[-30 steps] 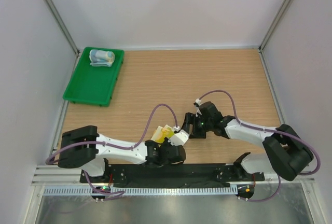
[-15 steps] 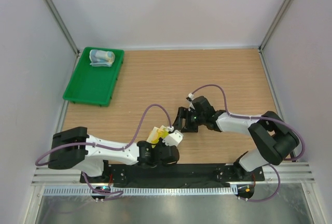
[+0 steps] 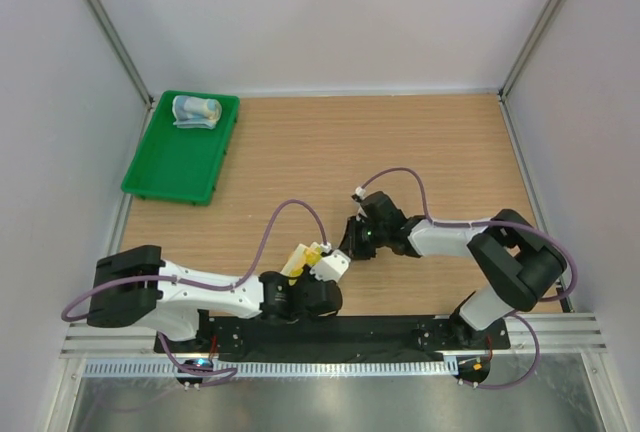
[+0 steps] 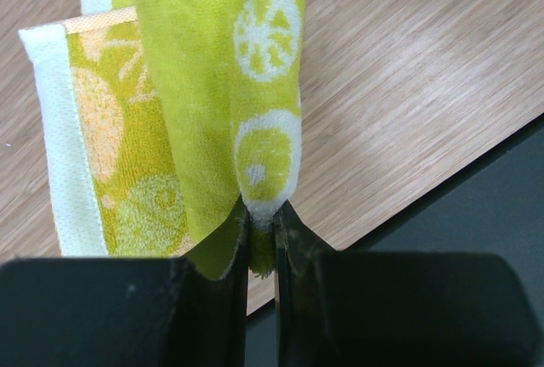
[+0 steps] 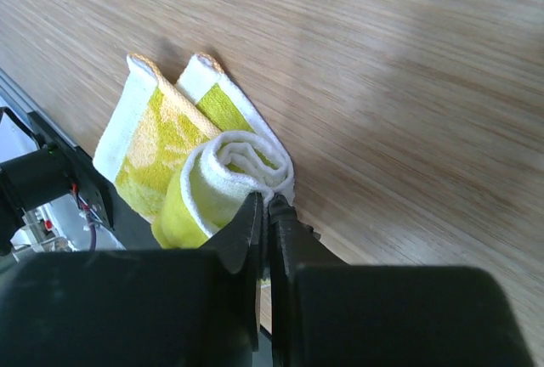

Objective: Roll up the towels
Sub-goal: Roll the towel

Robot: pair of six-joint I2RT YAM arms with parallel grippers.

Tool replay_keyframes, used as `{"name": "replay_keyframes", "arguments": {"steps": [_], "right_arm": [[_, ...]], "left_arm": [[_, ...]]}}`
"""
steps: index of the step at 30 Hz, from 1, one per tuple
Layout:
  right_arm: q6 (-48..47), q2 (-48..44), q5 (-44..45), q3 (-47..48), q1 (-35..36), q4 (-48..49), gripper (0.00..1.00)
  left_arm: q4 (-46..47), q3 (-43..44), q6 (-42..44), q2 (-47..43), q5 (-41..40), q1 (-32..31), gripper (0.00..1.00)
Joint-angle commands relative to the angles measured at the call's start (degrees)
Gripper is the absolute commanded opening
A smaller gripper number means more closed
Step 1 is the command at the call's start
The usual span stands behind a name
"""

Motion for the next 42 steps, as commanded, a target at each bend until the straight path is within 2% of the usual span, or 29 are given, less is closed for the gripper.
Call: {"name": "replay_keyframes", "arguments": {"steps": [1,6,10,19,22,23,26,29,35,38,42], "right_arm": [[-1.35,-2.83,6.04,-0.14,-0.69,-4.47,0.01],[-3.11,-9.94,12.28,0.13,-2.54,-16.51,0.01],[-2.59,-16.18,17.02,1.53,-2.54,-25.38,0.01],[-2.06,-18.04,24.5,3.82,-2.46,-35.33,0.02],[-2.24,-17.69,26.17,4.26,-2.72,-36.74,0.1],[-2.5,-17.43,26.35,4.43,-2.81,-37.26,0.22],[-3.29,-16.99,27.23,5.75,-3.77,-38.41,0.37],[-4.87,-16.9,27.41,7.68,-6.57,-39.82,0.41],[-7.77,-18.74,26.35,11.02,-13.17,-42.19,0.43],[-8.04,-20.75,25.22,11.73,-13.79,-42.46,0.43],[-6.99,-24.97,16.96,8.93,-13.79,-38.68,0.48]], "left_arm": [[0.41,-0.42,-1.15,-2.42,-2.98,-0.06,0.0],[0.76,0.37,-0.37,-2.24,-3.77,0.03,0.0],[0.85,4.49,2.09,0.73,-4.65,0.38,0.0],[3.75,7.84,1.93,6.1,0.18,2.84,0.0],[4.01,7.32,0.17,6.28,0.97,2.84,0.0],[4.63,7.06,-0.1,6.2,1.49,2.84,0.0],[5.86,5.91,-1.24,4.97,3.07,3.1,0.0],[6.56,5.47,-2.46,3.56,5.71,3.98,0.0],[10.07,2.05,-5.72,-0.73,10.72,6.09,0.0],[14.55,-3.2,-9.58,-4.42,14.41,9.07,0.0],[22.09,-11.39,-17.92,-10.67,19.15,14.08,0.0]]}}
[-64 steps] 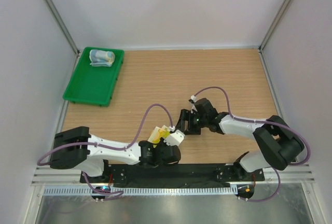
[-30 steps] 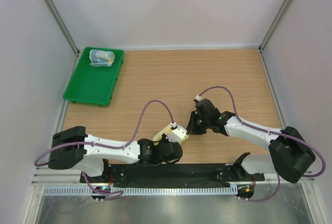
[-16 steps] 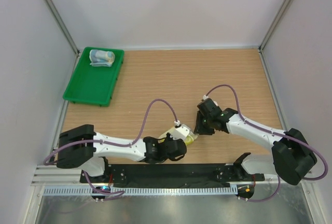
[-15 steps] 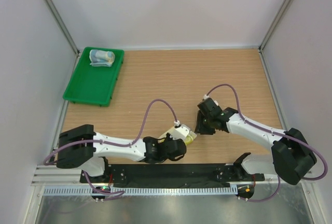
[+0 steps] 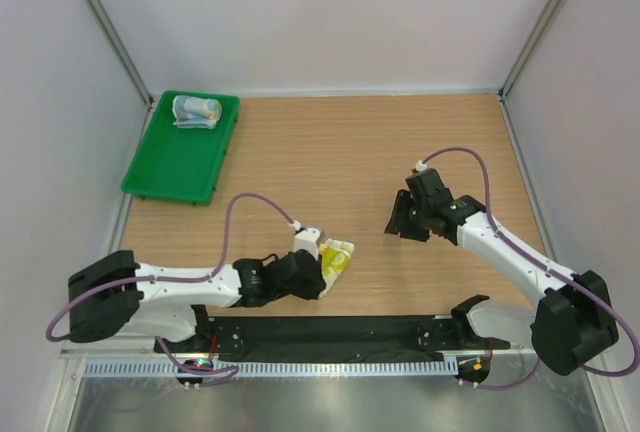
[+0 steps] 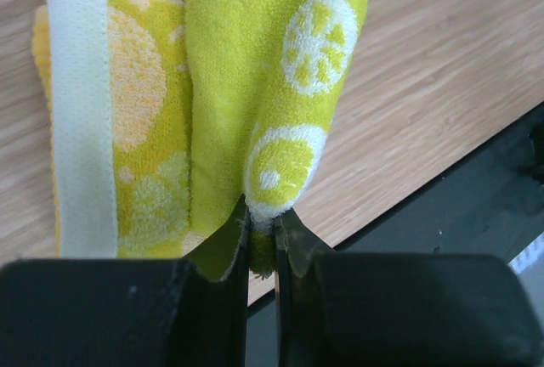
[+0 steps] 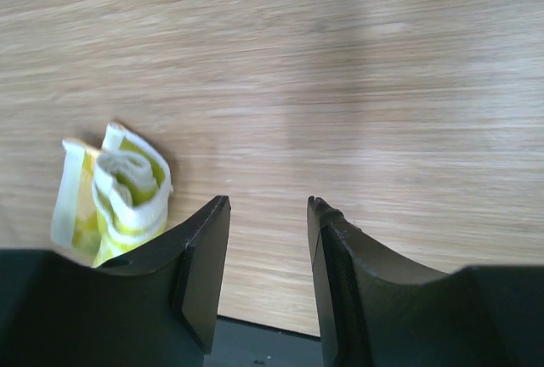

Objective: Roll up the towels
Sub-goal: Roll the towel

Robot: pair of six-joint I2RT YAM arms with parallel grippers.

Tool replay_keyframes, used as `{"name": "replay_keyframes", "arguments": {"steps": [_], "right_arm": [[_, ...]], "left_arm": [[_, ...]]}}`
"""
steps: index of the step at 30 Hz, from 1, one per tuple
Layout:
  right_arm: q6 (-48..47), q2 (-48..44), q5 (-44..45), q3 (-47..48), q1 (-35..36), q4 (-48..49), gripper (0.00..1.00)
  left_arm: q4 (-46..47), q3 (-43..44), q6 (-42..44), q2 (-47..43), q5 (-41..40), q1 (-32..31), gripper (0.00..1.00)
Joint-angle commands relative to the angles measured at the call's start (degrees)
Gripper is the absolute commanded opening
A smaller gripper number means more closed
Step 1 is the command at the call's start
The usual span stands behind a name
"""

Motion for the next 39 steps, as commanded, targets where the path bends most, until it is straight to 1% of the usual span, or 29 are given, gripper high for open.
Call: {"name": "replay_keyframes", "arguments": {"steps": [1,2,3,5,6,8,9,11,12,13,15,16,17,18,19,21,22,23,24,25,27,31,35,36,38,39], "right_arm": [[0.21,-5.0,-7.37,-2.07,0.0,4.33,0.49],[1.08,-5.71,-9.22,-2.87,0.0,5.05,0.49],[1.35,-7.02,-9.67,-3.49,0.0,5.49,0.49],[1.61,-7.64,-10.73,-4.98,0.0,6.72,0.49],[1.53,-7.73,-10.73,-5.16,0.0,6.72,0.49],[1.27,-7.65,-11.17,-5.25,0.09,6.72,0.49],[1.35,-7.65,-11.95,-5.34,0.0,7.16,0.49],[1.61,-8.26,-17.29,-6.91,0.09,11.8,0.51],[2.31,-8.52,-19.41,-7.88,0.17,14.26,0.55],[4.06,-8.61,-23.0,-9.89,0.26,19.07,0.58],[7.13,-7.92,-25.05,-12.88,1.4,24.27,0.61],[8.2,-7.21,-26.19,-13.59,2.27,29.35,0.63],[8.73,-5.21,-26.2,-14.03,3.5,31.75,0.65],[9.17,-4.06,-25.76,-14.3,6.65,33.95,0.69],[9.87,-2.83,-25.15,-14.48,7.98,38.32,0.74],[10.58,2.18,-24.18,-14.65,11.49,42.56,0.78],[11.8,4.37,-24.26,-14.65,12.12,47.02,0.79],[12.51,8.22,-25.22,-14.65,12.65,49.5,0.8],[13.12,10.52,-25.4,-14.57,13.52,54.22,0.8],[14.17,12.37,-25.67,-14.39,14.06,56.19,0.8],[14.36,17.63,-25.58,-13.08,15.63,59.96,0.8],[14.89,24.24,-24.79,-11.14,18.27,64.1,0.79],[15.24,29.35,-24.53,-9.21,20.12,67.54,0.74],[15.67,31.36,-24.61,-8.94,20.56,69.02,0.72],[16.03,33.21,-24.53,-8.59,21.18,70.35,0.7],[16.55,33.92,-24.53,-8.24,21.44,71.66,0.67]], "left_arm": [[9.11,-6.3,-10.69,-5.39,5.37,3.55,0.0],[11.73,-7.98,-12.29,-6.88,6.51,5.48,0.0],[12.89,-11.47,-13.7,-9.59,7.3,6.45,0.0],[16.57,-14.39,-17.82,-12.24,10.45,10.13,0.0],[17.99,-17.63,-19.15,-14.6,11.61,11.54,0.0],[19.23,-19.85,-22.31,-16.64,12.84,13.4,0.0],[17.58,-20.29,-22.93,-17.69,12.5,14.62,0.0],[14.67,-20.74,-24.08,-19.98,11.62,15.16,0.0],[13.44,-20.82,-24.87,-20.51,11.27,15.42,0.0],[11.69,-21.09,-25.57,-20.86,10.83,15.86,0.0],[9.32,-21.79,-27.84,-21.57,10.22,16.48,0.0],[9.13,-22.4,-28.73,-21.74,9.86,16.57,0.0],[9.21,-23.97,-29.61,-21.92,9.69,16.74,0.0],[9.04,-24.6,-30.58,-22.01,9.6,17.01,0.0],[9.73,-25.3,-31.89,-21.92,9.42,17.18,0.0],[10.96,-27.41,-33.22,-21.92,9.68,17.36,0.0],[10.97,-27.76,-33.48,-21.92,9.77,17.45,0.0],[10.45,-28.03,-33.92,-21.83,9.86,17.45,0.0],[10.09,-28.12,-34.1,-22.01,9.77,17.45,0.0],[9.92,-28.47,-35.32,-22.1,9.68,17.45,0.0],[10.17,-30.04,-36.91,-22.88,9.68,17.45,0.0],[8.08,-31.54,-38.58,-25.69,8.89,17.54,0.0],[5.88,-31.9,-38.94,-29.12,8.02,17.54,0.0],[5.61,-33.55,-39.11,-30.52,7.93,17.54,0.0],[5.43,-33.92,-39.2,-31.93,7.66,17.54,0.0],[3.26,-33.83,-38.94,-32.72,7.49,17.54,0.0]]}}
